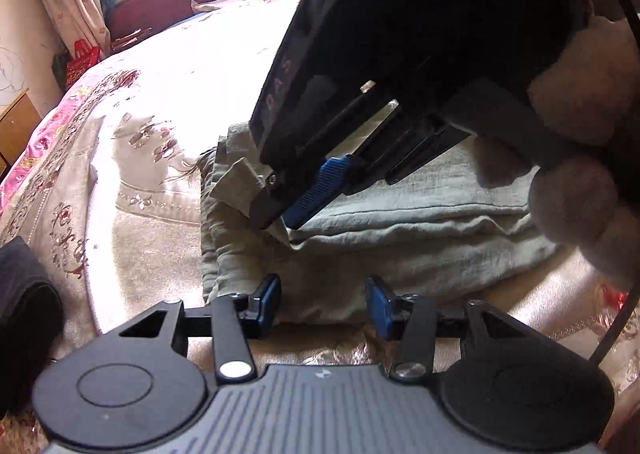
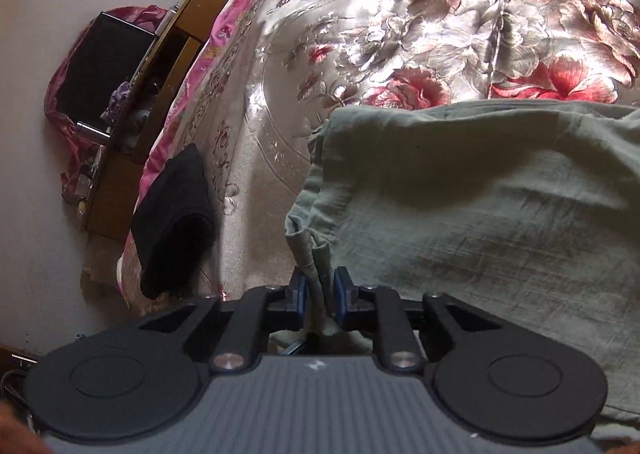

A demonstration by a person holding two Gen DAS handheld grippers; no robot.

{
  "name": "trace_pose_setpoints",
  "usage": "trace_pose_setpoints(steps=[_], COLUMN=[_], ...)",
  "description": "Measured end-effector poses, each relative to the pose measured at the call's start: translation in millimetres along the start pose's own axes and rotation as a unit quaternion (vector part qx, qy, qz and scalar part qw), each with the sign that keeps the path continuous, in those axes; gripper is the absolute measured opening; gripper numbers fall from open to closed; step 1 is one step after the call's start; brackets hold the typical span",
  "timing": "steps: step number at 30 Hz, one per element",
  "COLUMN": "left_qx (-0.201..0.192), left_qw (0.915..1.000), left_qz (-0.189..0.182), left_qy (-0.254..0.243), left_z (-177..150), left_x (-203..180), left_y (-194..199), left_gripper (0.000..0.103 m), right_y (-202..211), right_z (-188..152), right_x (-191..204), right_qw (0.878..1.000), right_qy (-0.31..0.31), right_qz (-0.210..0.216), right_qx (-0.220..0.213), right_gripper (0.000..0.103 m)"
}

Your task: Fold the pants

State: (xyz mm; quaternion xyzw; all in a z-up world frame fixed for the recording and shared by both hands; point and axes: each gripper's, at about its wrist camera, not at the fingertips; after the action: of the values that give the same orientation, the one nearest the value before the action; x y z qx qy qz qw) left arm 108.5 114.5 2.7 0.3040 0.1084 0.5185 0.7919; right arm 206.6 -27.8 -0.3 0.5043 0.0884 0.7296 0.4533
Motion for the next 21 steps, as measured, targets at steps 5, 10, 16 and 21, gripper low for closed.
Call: trace_pose_setpoints(steps=[5,10,16,21], left_qx=[-0.016,-0.074,-0.043,0.007], left_qw=[0.9993,0.9963,0.9985,0.9997], left_qz=[0.02,0.026,0.025,0.025], left_qy=[-0.027,-0.036,-0.023,-0.003], left_z=[11,43,40,22], left_x=[4,2,1,12], left_y=[22,15,-53,-62], left_gripper=[0.062,0.066,0.068,0.069], right_y=[44,78,66,76], right_z=[11,40,53,55], right_x=[-4,-39,-96,-146], right_qw=[0.999,0.993,0.988,0.979], right_qy=[0.02,0.043,0.035,-0.007], right_qz=[-0.003,-0.074,-0.13,-0.188], right_qx=[-0.031,-0.081,-0.08,-0.076], right_gripper=[0.026,0.03,0.03,0.019])
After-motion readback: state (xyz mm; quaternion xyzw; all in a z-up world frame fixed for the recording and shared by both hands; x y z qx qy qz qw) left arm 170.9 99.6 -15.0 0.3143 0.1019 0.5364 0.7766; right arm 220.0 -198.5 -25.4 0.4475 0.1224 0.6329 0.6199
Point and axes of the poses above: each gripper's, at about its wrist camera, not at the fingertips, and y roughly against the way its jaws point, x to its left, z to its top, and after that the axes turned 15 degrees about -x, right-handed
